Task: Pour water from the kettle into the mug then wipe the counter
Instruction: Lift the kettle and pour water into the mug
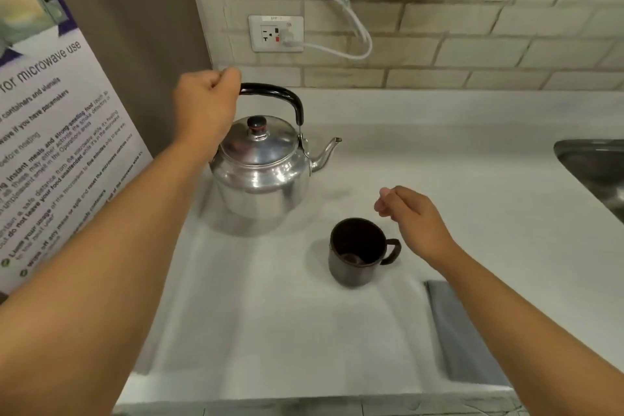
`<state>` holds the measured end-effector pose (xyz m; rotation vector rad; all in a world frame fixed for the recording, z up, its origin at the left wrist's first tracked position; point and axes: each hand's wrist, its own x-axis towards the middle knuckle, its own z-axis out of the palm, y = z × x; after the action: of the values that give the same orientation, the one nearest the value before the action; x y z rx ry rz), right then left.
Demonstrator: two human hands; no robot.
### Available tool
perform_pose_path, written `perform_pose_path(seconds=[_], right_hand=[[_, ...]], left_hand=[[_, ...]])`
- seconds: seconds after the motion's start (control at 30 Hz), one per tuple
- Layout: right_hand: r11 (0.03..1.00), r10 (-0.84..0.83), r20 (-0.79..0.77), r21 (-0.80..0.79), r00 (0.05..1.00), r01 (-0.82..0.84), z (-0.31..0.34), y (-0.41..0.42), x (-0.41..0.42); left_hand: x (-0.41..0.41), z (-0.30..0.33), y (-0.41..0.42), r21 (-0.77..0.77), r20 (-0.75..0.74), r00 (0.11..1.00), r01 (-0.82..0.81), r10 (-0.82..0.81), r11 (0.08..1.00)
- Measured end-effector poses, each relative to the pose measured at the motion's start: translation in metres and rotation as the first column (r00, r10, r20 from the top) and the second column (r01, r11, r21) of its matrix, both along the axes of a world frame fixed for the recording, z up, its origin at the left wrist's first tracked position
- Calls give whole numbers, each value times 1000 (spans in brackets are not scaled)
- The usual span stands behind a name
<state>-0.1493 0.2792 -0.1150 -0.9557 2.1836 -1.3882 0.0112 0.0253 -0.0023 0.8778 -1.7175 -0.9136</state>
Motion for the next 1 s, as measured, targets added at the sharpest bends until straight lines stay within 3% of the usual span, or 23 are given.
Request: perform_pose_path(seconds=[0.13, 0.3, 1.0], right_hand=[[994, -78, 159, -63, 984, 89, -28, 13, 13], [991, -76, 219, -93, 973, 99, -47, 13, 27], [987, -124, 45, -97, 991, 128, -45, 16, 38]], left_hand=[[17, 1, 25, -19, 37, 998, -41, 42, 999], [36, -5, 51, -17, 131, 990, -59, 61, 998], [28, 19, 109, -337, 410, 912, 123, 29, 933]])
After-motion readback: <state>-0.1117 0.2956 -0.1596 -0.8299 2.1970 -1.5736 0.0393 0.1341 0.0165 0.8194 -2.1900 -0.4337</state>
